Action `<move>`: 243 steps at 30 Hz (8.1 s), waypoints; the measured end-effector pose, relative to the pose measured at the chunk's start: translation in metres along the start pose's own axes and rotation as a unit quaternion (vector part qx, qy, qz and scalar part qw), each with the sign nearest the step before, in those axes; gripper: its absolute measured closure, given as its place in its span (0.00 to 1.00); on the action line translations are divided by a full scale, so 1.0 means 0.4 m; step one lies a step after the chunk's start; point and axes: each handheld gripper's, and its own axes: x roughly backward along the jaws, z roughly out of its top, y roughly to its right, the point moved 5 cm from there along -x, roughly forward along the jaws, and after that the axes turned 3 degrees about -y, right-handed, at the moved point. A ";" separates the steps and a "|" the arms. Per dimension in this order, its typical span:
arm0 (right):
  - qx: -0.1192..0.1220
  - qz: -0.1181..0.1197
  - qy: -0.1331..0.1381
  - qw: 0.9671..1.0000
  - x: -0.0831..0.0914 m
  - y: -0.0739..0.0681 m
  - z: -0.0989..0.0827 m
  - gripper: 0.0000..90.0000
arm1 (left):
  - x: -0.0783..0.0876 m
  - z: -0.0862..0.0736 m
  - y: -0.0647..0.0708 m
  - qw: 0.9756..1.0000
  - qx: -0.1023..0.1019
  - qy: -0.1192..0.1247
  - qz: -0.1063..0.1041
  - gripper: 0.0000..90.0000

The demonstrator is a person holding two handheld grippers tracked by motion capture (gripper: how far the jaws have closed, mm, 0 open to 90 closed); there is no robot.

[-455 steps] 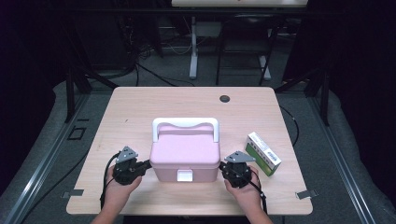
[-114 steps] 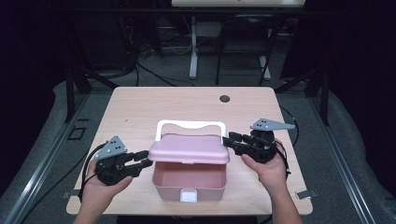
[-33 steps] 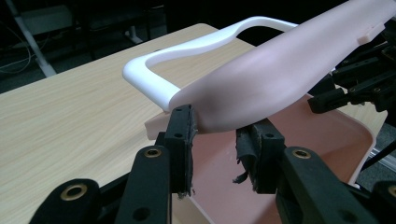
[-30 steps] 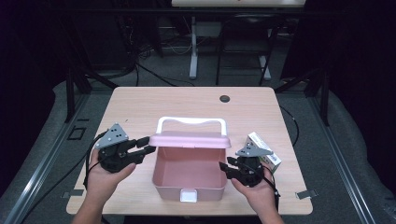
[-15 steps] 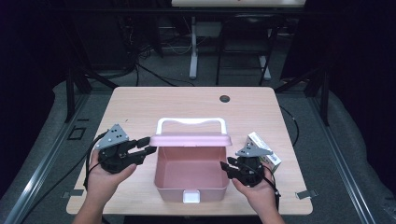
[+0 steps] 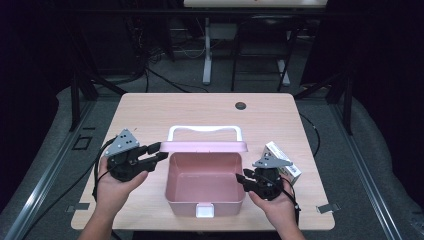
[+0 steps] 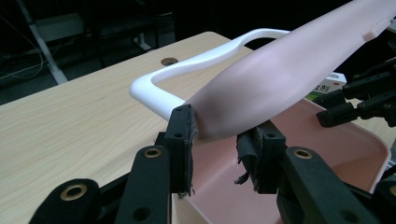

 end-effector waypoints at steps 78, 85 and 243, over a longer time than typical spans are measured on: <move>-0.004 0.003 -0.004 1.000 0.001 -0.003 -0.003 0.71 | -0.072 0.090 -0.080 0.999 0.030 0.006 0.028 0.81; -0.004 0.004 -0.004 1.000 0.001 -0.002 -0.003 0.71 | -0.082 0.089 -0.086 0.999 0.035 0.006 0.028 0.81; -0.013 0.013 -0.009 1.000 -0.016 -0.013 -0.014 0.67 | -0.160 -0.118 -0.111 0.995 0.074 -0.057 0.027 0.77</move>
